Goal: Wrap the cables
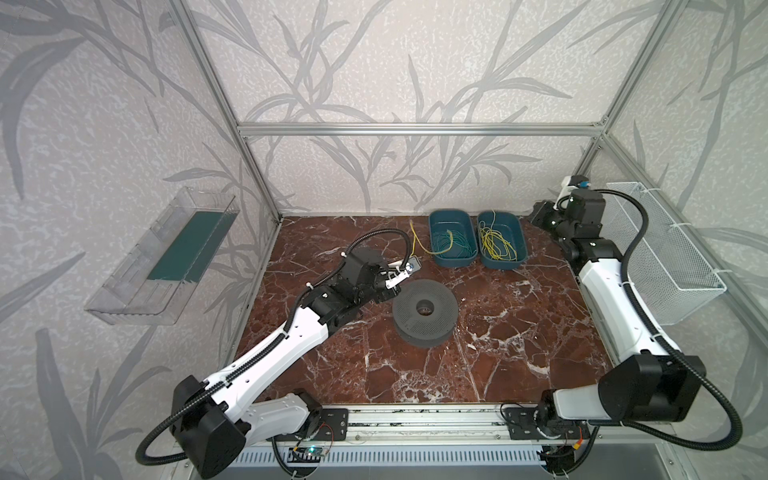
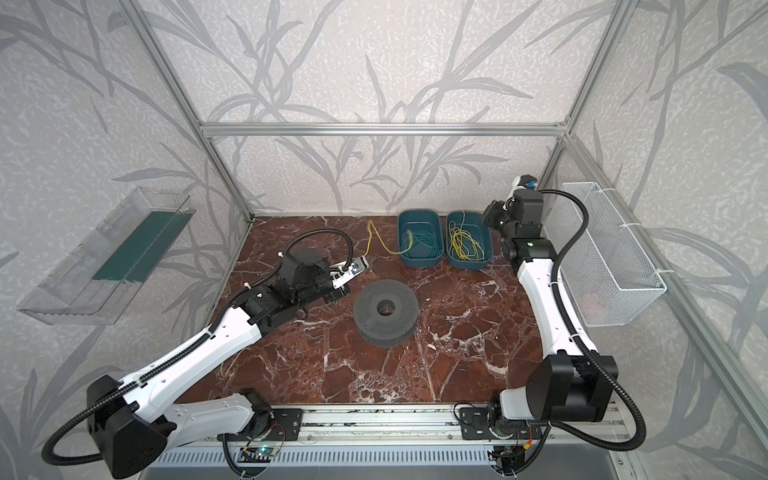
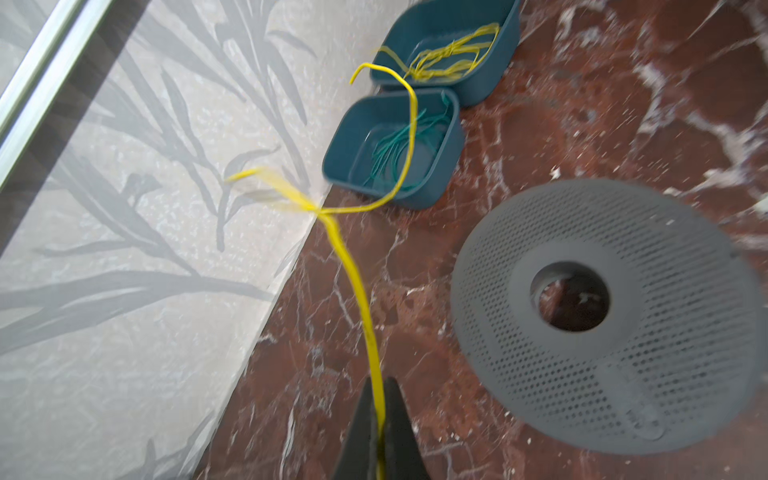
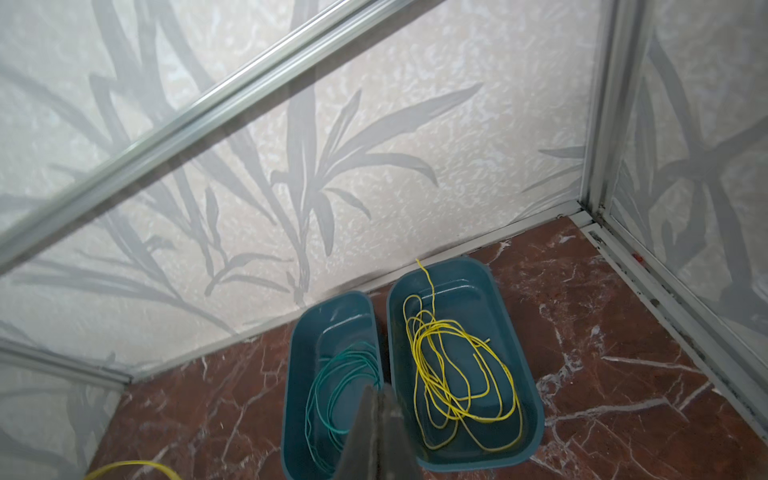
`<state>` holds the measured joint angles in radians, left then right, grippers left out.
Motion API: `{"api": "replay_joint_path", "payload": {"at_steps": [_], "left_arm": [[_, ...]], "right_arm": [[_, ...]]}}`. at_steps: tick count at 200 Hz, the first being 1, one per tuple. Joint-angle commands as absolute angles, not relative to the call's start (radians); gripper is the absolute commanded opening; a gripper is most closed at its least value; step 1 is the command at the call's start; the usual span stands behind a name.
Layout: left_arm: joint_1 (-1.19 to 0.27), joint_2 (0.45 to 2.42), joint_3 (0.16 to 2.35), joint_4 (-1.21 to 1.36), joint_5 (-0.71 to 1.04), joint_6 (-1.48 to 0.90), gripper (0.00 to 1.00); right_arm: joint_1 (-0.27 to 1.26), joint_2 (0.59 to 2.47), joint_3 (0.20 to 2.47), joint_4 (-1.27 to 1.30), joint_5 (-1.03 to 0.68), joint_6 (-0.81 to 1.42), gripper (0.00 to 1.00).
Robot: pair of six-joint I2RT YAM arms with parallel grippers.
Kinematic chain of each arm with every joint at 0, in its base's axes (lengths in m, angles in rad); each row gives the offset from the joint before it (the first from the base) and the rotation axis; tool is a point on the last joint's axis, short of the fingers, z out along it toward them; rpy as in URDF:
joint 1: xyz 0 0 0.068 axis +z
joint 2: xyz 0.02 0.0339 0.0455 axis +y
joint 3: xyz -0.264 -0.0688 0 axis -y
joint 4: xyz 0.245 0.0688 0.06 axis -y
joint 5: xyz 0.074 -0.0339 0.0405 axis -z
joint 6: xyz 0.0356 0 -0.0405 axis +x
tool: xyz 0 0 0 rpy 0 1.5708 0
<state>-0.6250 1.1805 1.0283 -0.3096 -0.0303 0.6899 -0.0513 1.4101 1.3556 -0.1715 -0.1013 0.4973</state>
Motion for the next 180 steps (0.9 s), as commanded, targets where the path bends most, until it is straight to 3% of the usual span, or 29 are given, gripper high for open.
{"api": "replay_joint_path", "payload": {"at_steps": [1,28,53,92,110,131,180], "left_arm": [[-0.594,1.180,1.019,-0.337,-0.113,0.760,0.00],[-0.570,1.201,1.015,-0.329,-0.144,0.778,0.00],[-0.563,1.194,1.020,-0.287,-0.079,0.719,0.00],[-0.565,1.184,1.067,-0.328,0.002,0.665,0.00],[-0.569,1.184,1.085,-0.348,0.013,0.663,0.00],[-0.578,1.178,1.103,-0.369,0.024,0.662,0.00],[-0.599,1.164,1.127,-0.390,0.045,0.655,0.00]], "right_arm": [[-0.090,1.365,1.344,-0.051,-0.178,0.685,0.00],[-0.104,1.363,1.336,-0.011,-0.211,0.721,0.00],[-0.084,1.380,1.302,0.051,-0.376,0.760,0.00],[0.071,1.348,1.236,0.015,-0.483,0.561,0.51],[0.159,1.325,1.238,-0.032,-0.459,0.440,0.67],[0.230,1.309,1.250,-0.065,-0.468,0.353,0.76],[0.402,1.364,1.350,-0.231,-0.311,0.118,0.80]]}}
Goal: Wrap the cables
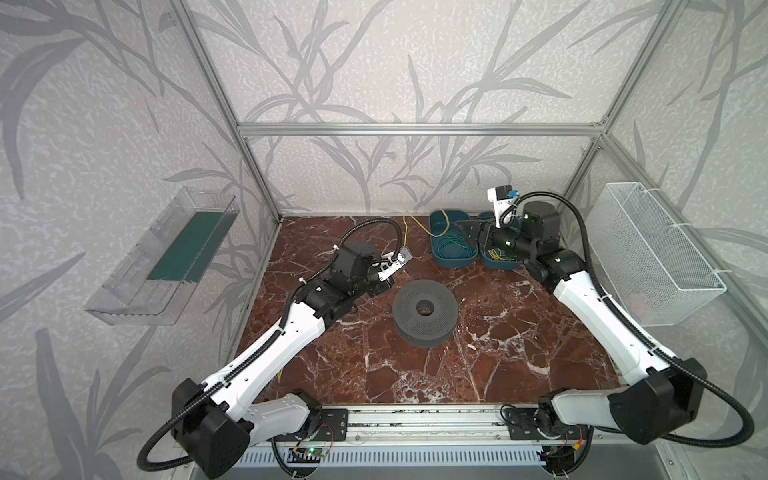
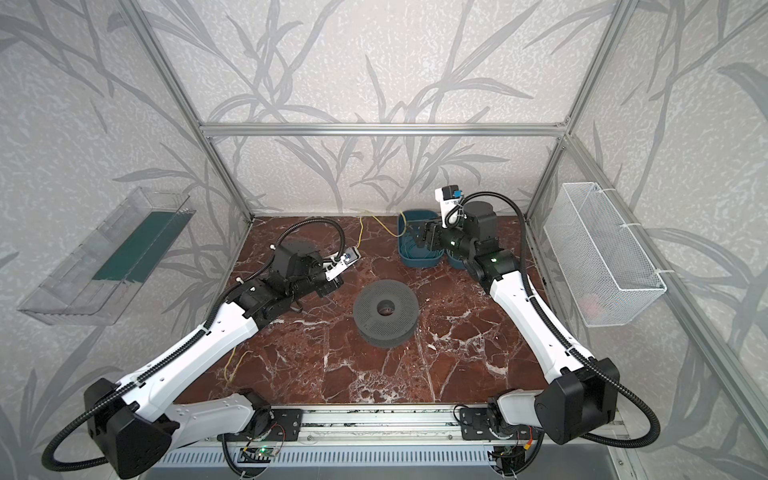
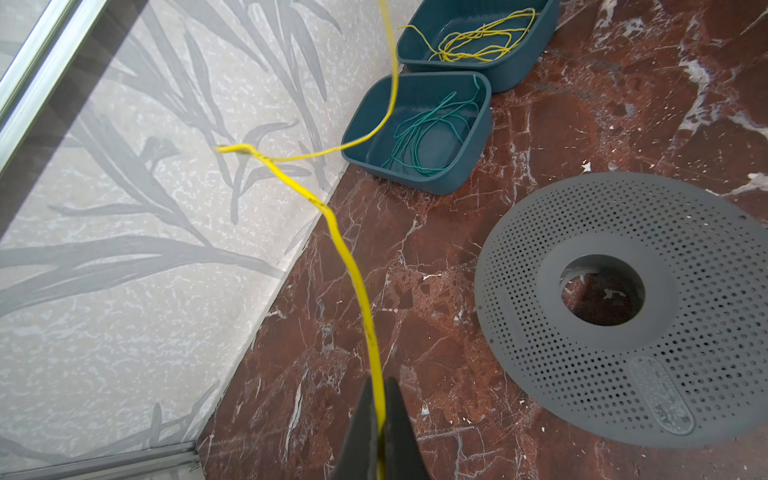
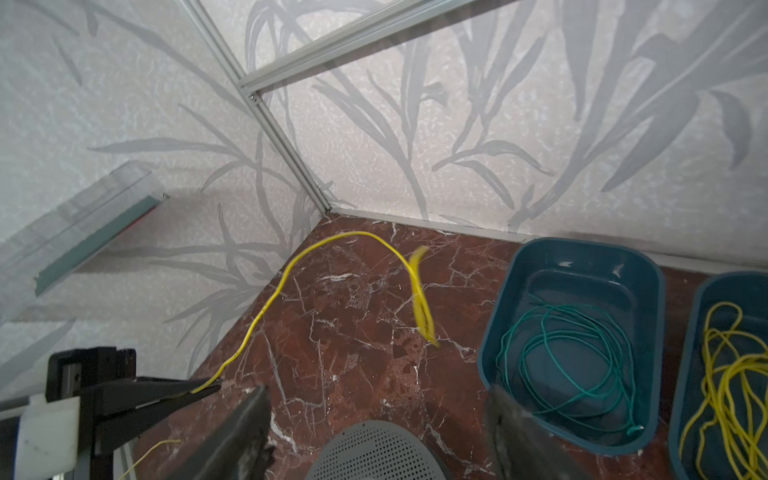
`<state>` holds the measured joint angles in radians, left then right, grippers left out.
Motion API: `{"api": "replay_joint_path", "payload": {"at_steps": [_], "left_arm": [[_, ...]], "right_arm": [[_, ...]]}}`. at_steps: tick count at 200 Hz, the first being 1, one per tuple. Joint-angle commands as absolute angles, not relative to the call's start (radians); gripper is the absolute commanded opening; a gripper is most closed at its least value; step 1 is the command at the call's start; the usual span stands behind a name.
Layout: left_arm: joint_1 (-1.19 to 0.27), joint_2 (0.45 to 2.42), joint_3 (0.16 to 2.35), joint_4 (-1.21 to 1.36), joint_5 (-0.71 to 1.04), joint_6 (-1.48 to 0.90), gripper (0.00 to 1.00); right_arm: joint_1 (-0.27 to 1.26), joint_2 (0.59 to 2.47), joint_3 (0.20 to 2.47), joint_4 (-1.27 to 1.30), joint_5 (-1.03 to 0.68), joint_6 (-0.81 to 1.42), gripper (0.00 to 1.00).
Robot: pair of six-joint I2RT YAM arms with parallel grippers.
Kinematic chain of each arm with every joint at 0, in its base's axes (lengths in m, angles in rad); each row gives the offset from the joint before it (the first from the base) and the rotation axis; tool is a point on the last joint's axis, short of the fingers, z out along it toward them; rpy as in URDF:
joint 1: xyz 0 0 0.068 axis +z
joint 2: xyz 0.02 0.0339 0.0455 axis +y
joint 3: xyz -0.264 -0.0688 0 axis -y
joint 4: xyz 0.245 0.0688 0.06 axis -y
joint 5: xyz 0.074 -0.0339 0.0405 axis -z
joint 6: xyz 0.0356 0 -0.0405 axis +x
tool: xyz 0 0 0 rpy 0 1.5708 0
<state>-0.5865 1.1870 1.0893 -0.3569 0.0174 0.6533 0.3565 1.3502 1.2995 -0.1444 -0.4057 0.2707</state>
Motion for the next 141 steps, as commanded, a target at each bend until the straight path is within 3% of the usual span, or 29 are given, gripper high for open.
{"api": "replay_joint_path", "payload": {"at_steps": [1,56,96,125,141], "left_arm": [[-0.600,1.164,1.127,-0.390,0.045,0.655,0.00],[-0.627,1.136,1.128,-0.406,0.044,0.660,0.00],[-0.647,1.115,1.129,-0.421,0.032,0.670,0.00],[-0.652,1.098,1.129,-0.424,0.028,0.671,0.00],[-0.654,1.093,1.126,-0.426,0.024,0.674,0.00]], "right_arm": [[0.403,1.365,1.351,-0.231,-0.309,0.117,0.80],[0.402,1.478,1.444,-0.265,-0.166,0.087,0.80],[0.382,1.548,1.491,-0.268,-0.181,0.111,0.71],[0.370,1.558,1.483,-0.253,-0.195,0.132,0.51],[0.367,1.560,1.487,-0.252,-0.199,0.139,0.28]]}}
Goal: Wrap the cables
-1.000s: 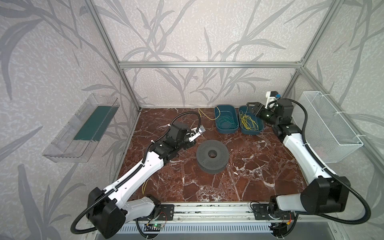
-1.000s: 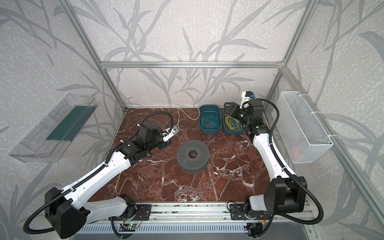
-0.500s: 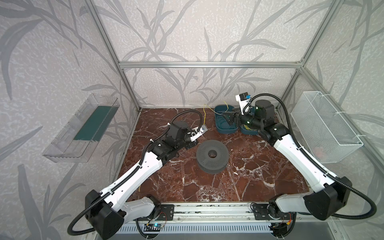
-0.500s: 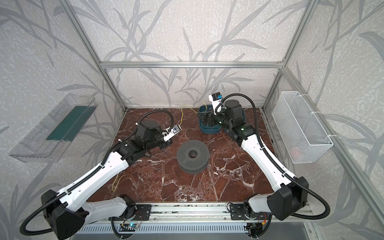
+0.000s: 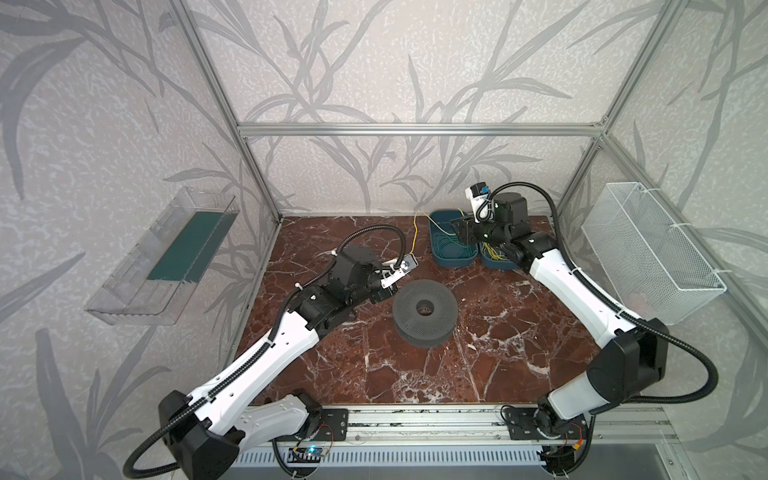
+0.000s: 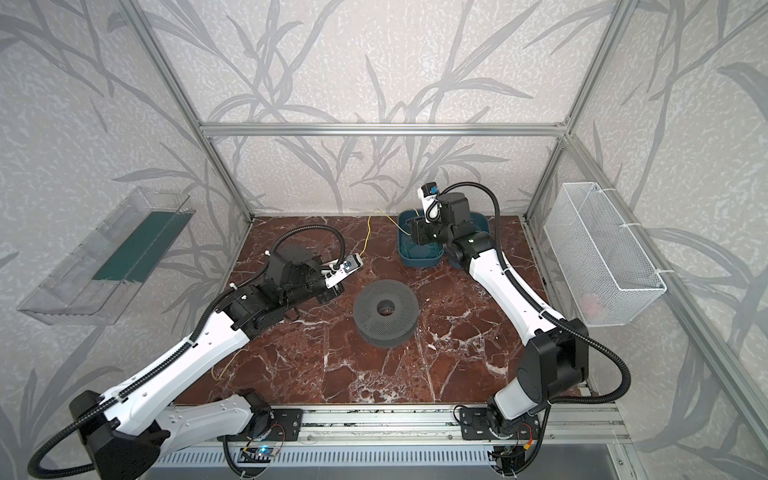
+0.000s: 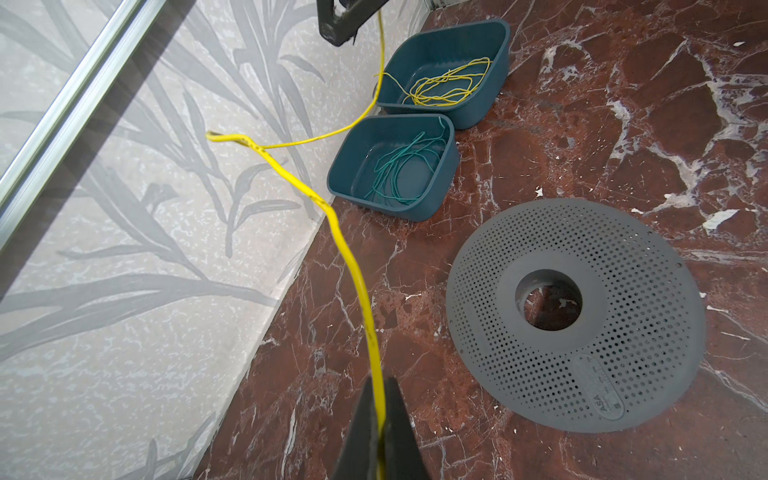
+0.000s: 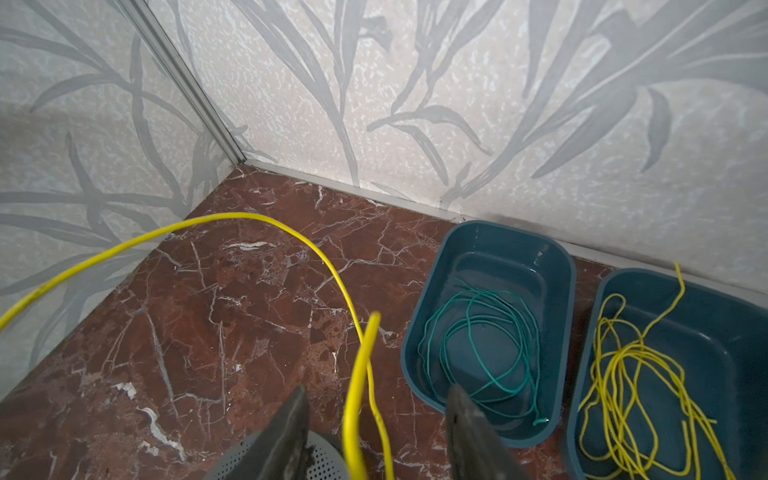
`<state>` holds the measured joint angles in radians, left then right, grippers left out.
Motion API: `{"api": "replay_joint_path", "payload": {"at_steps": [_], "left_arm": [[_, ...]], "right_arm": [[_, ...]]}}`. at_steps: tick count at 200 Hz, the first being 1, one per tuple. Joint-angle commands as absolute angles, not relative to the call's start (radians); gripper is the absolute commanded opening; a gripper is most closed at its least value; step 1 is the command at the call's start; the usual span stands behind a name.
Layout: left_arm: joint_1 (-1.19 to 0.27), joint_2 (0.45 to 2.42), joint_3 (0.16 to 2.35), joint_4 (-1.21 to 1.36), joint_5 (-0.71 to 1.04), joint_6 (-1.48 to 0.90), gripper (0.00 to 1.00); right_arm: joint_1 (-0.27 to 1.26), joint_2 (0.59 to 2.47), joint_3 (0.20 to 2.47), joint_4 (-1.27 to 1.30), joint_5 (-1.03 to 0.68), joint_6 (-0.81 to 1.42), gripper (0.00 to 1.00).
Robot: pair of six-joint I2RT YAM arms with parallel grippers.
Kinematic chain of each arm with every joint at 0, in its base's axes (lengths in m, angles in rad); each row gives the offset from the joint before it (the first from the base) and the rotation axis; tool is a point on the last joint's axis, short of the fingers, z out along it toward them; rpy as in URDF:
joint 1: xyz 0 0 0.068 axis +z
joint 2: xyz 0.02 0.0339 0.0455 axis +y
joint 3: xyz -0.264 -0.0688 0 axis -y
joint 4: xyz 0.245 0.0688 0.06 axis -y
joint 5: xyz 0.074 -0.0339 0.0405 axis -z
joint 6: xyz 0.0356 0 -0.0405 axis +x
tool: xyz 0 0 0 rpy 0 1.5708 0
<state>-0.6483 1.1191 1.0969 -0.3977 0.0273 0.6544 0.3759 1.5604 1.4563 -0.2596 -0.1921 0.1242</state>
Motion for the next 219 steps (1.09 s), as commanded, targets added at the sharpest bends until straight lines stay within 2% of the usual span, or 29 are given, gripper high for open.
{"api": "replay_joint_path", "payload": {"at_steps": [1,30,71,147,186,219], "left_arm": [[-0.654,1.093,1.126,-0.426,0.023,0.675,0.00],[-0.654,1.094,1.118,-0.427,0.013,0.684,0.00],[-0.654,1.114,1.073,-0.409,-0.029,0.717,0.00],[-0.636,1.268,0.985,-0.300,-0.281,0.856,0.00],[-0.617,1.318,0.953,-0.250,-0.386,0.907,0.00],[-0.615,1.312,0.883,-0.200,-0.401,0.939,0.00]], "right_arm": [[0.367,1.560,1.488,-0.253,-0.198,0.140,0.27],[0.355,1.537,1.480,-0.242,-0.183,0.153,0.00],[0.258,1.489,1.505,-0.220,-0.129,0.228,0.00],[-0.107,1.408,1.407,0.027,-0.334,0.686,0.00],[-0.192,1.381,1.318,0.158,-0.382,0.850,0.00],[-0.208,1.377,1.319,0.173,-0.373,0.868,0.00]]}}
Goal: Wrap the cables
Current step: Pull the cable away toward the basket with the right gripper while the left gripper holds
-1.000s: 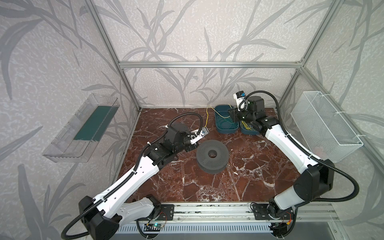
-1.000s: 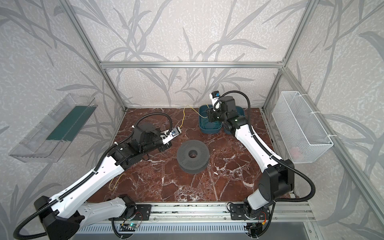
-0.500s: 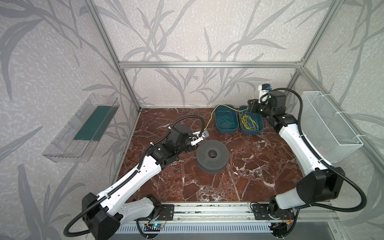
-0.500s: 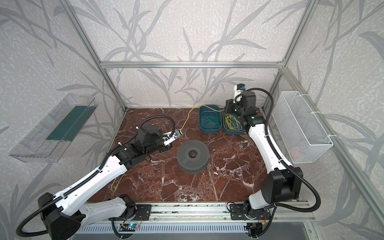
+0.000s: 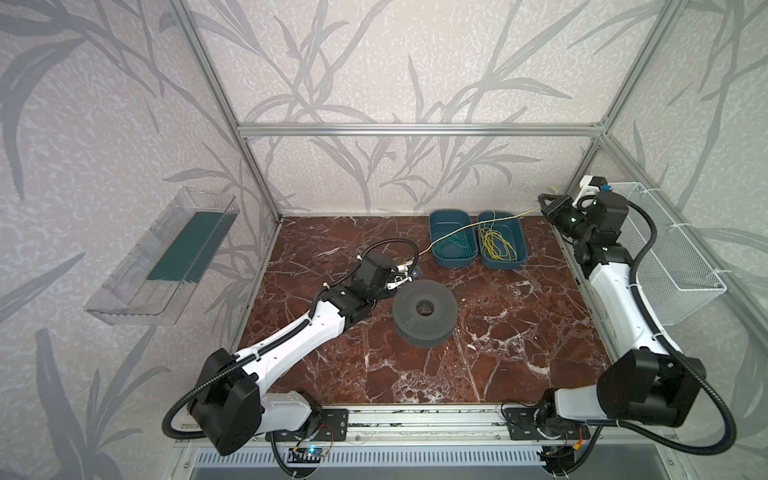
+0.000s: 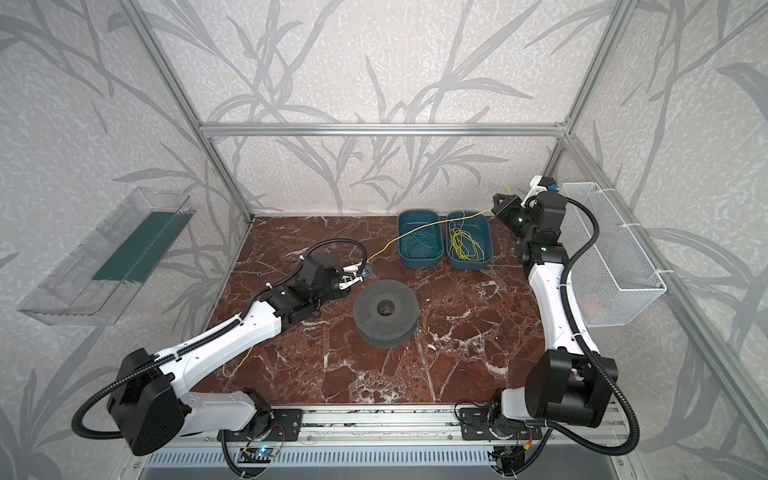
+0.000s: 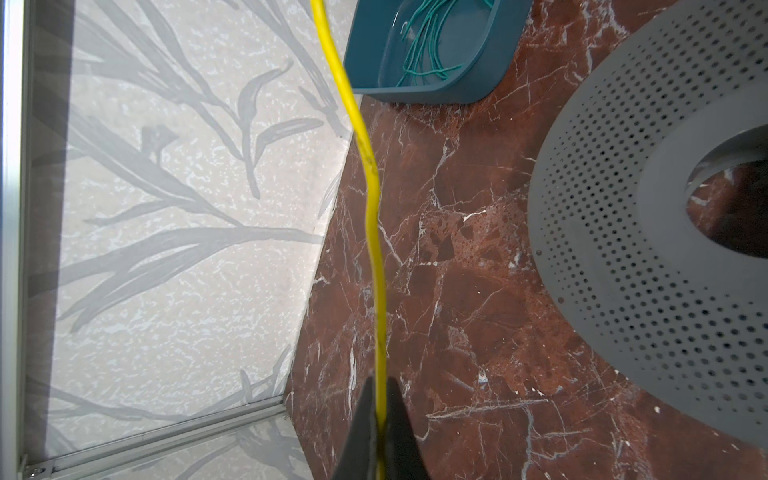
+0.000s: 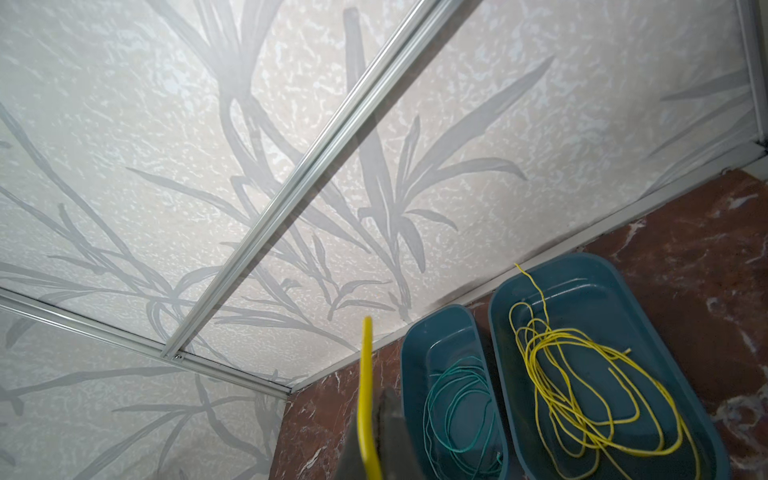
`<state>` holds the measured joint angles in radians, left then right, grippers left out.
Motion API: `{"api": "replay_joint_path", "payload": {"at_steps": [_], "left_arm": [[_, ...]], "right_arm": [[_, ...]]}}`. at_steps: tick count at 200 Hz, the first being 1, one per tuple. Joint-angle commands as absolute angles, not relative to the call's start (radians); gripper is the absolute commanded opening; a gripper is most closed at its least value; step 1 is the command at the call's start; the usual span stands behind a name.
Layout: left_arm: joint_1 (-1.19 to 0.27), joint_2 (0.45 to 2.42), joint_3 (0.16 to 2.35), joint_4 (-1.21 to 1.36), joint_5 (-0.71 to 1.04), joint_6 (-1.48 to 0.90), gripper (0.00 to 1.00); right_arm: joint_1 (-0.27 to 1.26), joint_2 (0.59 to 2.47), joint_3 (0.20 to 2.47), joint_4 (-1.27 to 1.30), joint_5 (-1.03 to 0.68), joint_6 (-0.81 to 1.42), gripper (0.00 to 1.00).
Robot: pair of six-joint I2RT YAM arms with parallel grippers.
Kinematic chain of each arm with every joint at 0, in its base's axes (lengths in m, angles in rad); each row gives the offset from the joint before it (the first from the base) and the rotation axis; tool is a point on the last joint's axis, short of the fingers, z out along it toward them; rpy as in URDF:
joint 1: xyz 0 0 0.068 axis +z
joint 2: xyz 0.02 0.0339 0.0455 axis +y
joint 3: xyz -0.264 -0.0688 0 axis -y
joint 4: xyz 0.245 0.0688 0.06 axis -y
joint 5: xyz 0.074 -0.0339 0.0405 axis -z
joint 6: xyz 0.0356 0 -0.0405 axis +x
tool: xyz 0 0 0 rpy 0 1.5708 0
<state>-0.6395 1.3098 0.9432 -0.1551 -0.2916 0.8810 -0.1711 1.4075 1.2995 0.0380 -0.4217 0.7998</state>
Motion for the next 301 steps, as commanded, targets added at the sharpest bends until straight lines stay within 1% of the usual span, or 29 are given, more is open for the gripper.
{"api": "replay_joint_path", "payload": {"at_steps": [1,87,119,137,170,190,199,218,225,241,248,271,285,301], "left_arm": [[-0.615,1.312,0.882,-0.201,-0.401,0.941,0.00],[-0.614,1.298,0.819,-0.197,-0.410,0.962,0.00],[-0.623,1.283,0.820,-0.219,-0.408,0.949,0.00],[-0.644,1.263,0.842,-0.237,-0.410,0.930,0.00],[-0.646,1.296,0.849,-0.206,-0.449,0.894,0.00],[-0.647,1.303,0.868,-0.235,-0.427,0.856,0.25],[-0.650,1.300,0.876,-0.254,-0.414,0.843,0.41],[-0.655,1.287,0.888,-0.274,-0.394,0.794,0.59],[-0.657,1.276,0.892,-0.280,-0.378,0.769,0.63],[-0.658,1.232,0.906,-0.306,-0.313,0.703,0.66],[-0.660,1.201,0.908,-0.313,-0.278,0.676,0.71],[-0.663,1.076,0.913,-0.352,-0.126,0.569,0.98],[-0.672,1.007,0.906,-0.392,-0.054,0.506,0.99],[-0.681,0.947,0.916,-0.463,-0.014,0.452,0.99]], "right_arm": [[-0.208,1.378,1.319,0.173,-0.372,0.870,0.00],[-0.291,1.361,1.250,0.236,-0.367,0.961,0.00],[-0.294,1.376,1.254,0.251,-0.410,0.980,0.00],[-0.276,1.412,1.270,0.256,-0.491,0.993,0.00],[-0.192,1.397,1.232,0.246,-0.471,0.932,0.00],[-0.155,1.377,1.231,0.205,-0.442,0.876,0.00],[-0.147,1.367,1.228,0.187,-0.432,0.861,0.00],[-0.128,1.356,1.227,0.158,-0.417,0.826,0.00],[-0.121,1.353,1.225,0.144,-0.404,0.813,0.00],[-0.115,1.344,1.212,0.134,-0.386,0.803,0.00],[-0.114,1.342,1.207,0.132,-0.377,0.800,0.00],[-0.112,1.342,1.195,0.135,-0.334,0.784,0.00],[-0.115,1.342,1.208,0.130,-0.311,0.763,0.00],[-0.112,1.356,1.228,0.132,-0.316,0.762,0.00]]}}
